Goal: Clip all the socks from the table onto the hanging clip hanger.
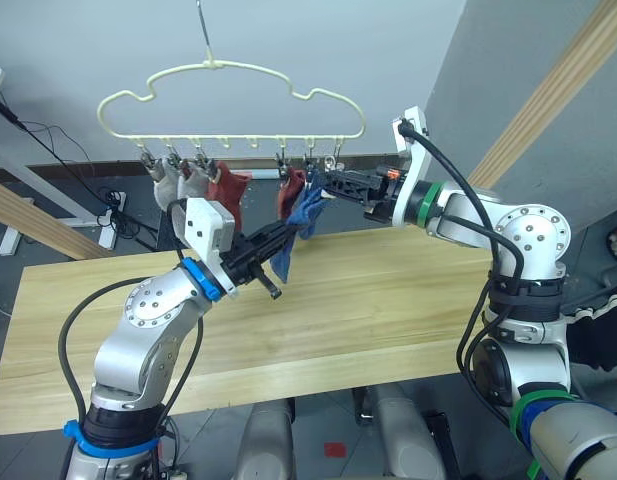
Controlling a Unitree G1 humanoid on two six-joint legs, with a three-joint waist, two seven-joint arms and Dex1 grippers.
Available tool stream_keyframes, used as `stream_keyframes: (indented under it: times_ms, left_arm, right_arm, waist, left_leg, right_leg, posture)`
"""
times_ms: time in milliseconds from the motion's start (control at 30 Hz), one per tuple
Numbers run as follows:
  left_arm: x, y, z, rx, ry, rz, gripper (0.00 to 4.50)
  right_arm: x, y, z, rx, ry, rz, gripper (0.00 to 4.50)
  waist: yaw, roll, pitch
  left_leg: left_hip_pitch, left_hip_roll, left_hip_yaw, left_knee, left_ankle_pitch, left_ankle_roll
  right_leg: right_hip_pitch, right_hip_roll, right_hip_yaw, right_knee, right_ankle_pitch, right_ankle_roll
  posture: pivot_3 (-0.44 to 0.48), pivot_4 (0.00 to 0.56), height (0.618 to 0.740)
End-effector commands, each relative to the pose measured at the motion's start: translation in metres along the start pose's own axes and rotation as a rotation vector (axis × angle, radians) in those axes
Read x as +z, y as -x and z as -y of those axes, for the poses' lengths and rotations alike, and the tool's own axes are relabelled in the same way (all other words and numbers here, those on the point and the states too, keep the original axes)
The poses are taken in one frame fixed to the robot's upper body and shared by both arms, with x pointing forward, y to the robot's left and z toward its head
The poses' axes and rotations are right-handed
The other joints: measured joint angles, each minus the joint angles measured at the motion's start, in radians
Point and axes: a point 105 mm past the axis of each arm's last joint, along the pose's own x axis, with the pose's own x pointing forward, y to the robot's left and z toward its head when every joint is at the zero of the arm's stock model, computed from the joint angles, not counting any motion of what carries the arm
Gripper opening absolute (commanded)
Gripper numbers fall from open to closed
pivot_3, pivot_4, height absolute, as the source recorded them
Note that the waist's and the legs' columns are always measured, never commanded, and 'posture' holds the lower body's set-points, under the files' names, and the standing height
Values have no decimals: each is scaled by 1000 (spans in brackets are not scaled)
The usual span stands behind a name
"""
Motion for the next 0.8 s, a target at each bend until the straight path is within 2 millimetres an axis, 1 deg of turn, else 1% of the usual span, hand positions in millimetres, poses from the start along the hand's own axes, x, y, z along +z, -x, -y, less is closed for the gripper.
stream_keyframes:
  times_ms: [33, 67, 300, 467, 633, 700, 733, 800]
  left_arm:
    - [15, 0, 5, -13, -30, 52, 0]
    - [15, 0, 5, -12, -29, 52, 0]
    - [15, -1, 5, -6, -22, 54, 0]
    - [14, -3, 6, -11, -17, 55, 0]
    - [13, -1, 5, -11, -19, 47, 0]
    - [13, 0, 4, -8, -19, 45, 0]
    - [13, 0, 4, -8, -19, 43, 0]
    - [12, 1, 4, -6, -19, 40, 0]
  right_arm:
    - [6, 4, -7, 19, 22, 30, 4127]
    - [7, 4, -6, 18, 22, 30, 4470]
    - [15, 15, -4, 26, 1, 48, 4470]
    - [15, 19, -1, 2, 3, 48, 4470]
    - [18, 20, 5, -92, 149, 68, 4470]
    - [21, 21, 3, -124, 234, 92, 4470]
    - [22, 21, -1, -130, 290, 103, 4470]
    - [20, 21, -6, -130, 347, 117, 4470]
  waist:
    - [0, 0, 0]
    - [0, 0, 0]
    - [0, 0, 0]
    - [0, 0, 0]
    - [-1, 0, 0]
    - [-1, 0, 0]
    - [-2, 0, 0]
    - [-2, 0, 0]
  left_leg:
    - [0, 0, 0, 0, 0, 0]
    - [0, 0, 0, 0, 0, 0]
    - [0, 0, 0, 0, 0, 0]
    - [0, 0, 0, 0, 0, 0]
    - [0, 0, 0, 0, 0, 0]
    - [0, 0, 0, 0, 0, 0]
    - [0, 0, 0, 0, 0, 0]
    - [0, 0, 0, 0, 0, 0]
  right_leg:
    - [0, 0, 0, 0, 0, 0]
    - [0, 0, 0, 0, 0, 0]
    - [0, 0, 0, 0, 0, 0]
    - [0, 0, 0, 0, 0, 0]
    - [0, 0, 0, 0, 0, 0]
    - [0, 0, 0, 0, -1, 2]
    - [0, 0, 0, 0, -1, 2]
    - [0, 0, 0, 0, -1, 2]
  posture:
    - [8, 379, 740]
    - [8, 379, 740]
    - [3, 382, 740]
    - [-10, 385, 740]
    - [-11, 385, 740]
    - [-11, 385, 740]
    - [-9, 385, 740]
    - [-9, 386, 740]
